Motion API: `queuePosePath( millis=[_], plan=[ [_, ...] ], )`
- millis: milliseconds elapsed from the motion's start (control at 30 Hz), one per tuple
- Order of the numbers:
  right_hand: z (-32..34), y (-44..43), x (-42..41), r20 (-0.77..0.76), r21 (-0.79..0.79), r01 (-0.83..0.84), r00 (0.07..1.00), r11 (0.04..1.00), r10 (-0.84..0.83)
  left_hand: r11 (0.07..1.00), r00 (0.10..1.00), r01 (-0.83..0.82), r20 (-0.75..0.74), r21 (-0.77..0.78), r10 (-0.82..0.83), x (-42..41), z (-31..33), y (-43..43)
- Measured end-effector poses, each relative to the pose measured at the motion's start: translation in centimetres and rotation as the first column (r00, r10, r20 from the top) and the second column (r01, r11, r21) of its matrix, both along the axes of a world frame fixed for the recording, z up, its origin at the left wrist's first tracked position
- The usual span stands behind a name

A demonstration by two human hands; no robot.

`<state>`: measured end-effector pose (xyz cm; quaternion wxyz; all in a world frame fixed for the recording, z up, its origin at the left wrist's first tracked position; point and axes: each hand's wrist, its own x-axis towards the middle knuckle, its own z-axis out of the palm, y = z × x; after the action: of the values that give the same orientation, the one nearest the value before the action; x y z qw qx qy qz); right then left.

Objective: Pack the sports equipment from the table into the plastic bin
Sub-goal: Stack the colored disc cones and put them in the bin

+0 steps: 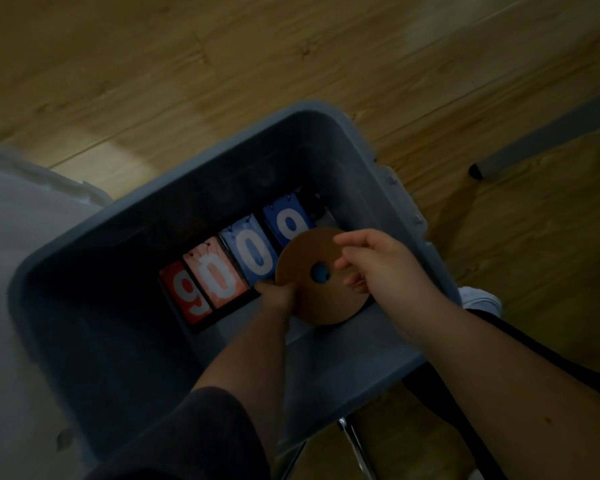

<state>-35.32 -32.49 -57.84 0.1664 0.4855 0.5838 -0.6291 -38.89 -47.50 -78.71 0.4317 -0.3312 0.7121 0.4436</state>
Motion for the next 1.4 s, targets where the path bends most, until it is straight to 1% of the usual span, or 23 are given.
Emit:
queuePosePath(
  millis=[67, 100, 167, 233, 300, 367, 567, 633, 700, 767, 833, 900, 1000, 1033, 1100, 1200, 1267, 1400],
  plan=[
    [0.0, -0.1, -0.2, 0.001, 0.004, -0.005, 1.0, 1.0, 0.005, 0.999, 0.996, 0.037, -0.08, -0.039, -0.04, 0.1, 0.2, 0.3],
    [0.1, -0.1, -0.3, 0.0, 0.006, -0.008, 1.0, 1.0, 0.008, 0.996, 0.992, 0.072, -0.096, -0.048, -0.076, 0.1, 0.4, 0.7],
    [0.2, -0.3, -0.5, -0.009, 0.008, -0.016, 1.0, 1.0, 0.016, 0.988, 0.987, 0.145, -0.063, -0.057, -0.148, 0.0, 0.3, 1.2],
    [0.3, -0.4, -0.6, -0.025, 0.002, -0.011, 1.0, 1.0, 0.011, 0.982, 0.983, 0.177, -0.04, -0.065, -0.18, -0.2, -0.3, 1.4],
    [0.4, -0.6, -0.6, -0.036, -0.004, -0.005, 0.999, 1.0, 0.005, 0.978, 0.977, 0.208, -0.044, -0.031, -0.209, -0.3, -0.6, 1.0],
    [0.4, -0.6, -0.5, -0.039, -0.005, -0.003, 0.999, 1.0, 0.002, 0.978, 0.978, 0.207, -0.032, -0.004, -0.207, -0.2, -0.4, 0.7],
    [0.3, -0.4, -0.3, -0.04, 0.005, -0.004, 0.999, 1.0, 0.004, 0.97, 0.969, 0.245, 0.033, -0.004, -0.244, -0.6, 0.1, 0.6],
    [0.6, -0.3, -0.7, -0.042, 0.018, -0.005, 0.999, 1.0, 0.006, 0.963, 0.966, 0.258, -0.013, -0.077, -0.259, -1.3, 1.3, 1.0],
    [1.4, -0.2, -1.2, -0.058, 0.037, -0.005, 0.998, 0.999, 0.007, 0.947, 0.953, 0.27, -0.095, -0.173, -0.288, -2.4, 3.2, 1.6],
    [2.5, -0.2, -2.0, -0.107, 0.043, -0.015, 0.994, 0.999, 0.019, 0.954, 0.941, 0.228, -0.208, -0.195, -0.267, -3.6, 5.6, 2.0],
    [4.4, 0.2, -2.8, -0.166, 0.056, 0.008, 0.986, 0.998, 0.001, 0.977, 0.915, 0.185, -0.342, -0.11, -0.212, -4.8, 8.9, 2.6],
    [7.2, 0.9, -3.4, -0.211, 0.071, 0.102, 0.974, 0.992, -0.085, 0.983, 0.884, 0.181, -0.442, 0.023, -0.153, -5.8, 13.5, 3.5],
    [11.6, 1.1, -3.9, -0.28, 0.089, 0.225, 0.941, 0.97, -0.192, 0.958, 0.878, 0.159, -0.477, 0.239, -0.026, -7.0, 20.9, 4.0],
    [13.2, 1.0, -3.8, -0.304, 0.099, 0.239, 0.932, 0.966, -0.199, 0.936, 0.884, 0.156, -0.467, 0.315, 0.009, -7.3, 23.6, 4.1],
    [16.2, 0.7, -3.3, -0.343, 0.096, 0.253, 0.916, 0.963, -0.206, 0.892, 0.886, 0.19, -0.462, 0.41, 0.023, -7.4, 28.1, 4.2],
    [21.8, 0.2, -1.2, -0.47, 0.055, 0.291, 0.851, 0.955, -0.233, 0.794, 0.869, 0.265, -0.492, 0.547, 0.049, -6.6, 35.3, 4.3],
    [25.0, 0.2, 0.4, -0.55, 0.053, 0.314, 0.802, 0.948, -0.235, 0.721, 0.841, 0.338, -0.538, 0.605, 0.057, -5.9, 39.3, 4.6],
    [31.5, 0.2, 4.3, -0.675, 0.067, 0.383, 0.697, 0.921, -0.241, 0.57, 0.766, 0.509, -0.641, 0.645, 0.041, -3.4, 46.7, 5.2]
  ],
)
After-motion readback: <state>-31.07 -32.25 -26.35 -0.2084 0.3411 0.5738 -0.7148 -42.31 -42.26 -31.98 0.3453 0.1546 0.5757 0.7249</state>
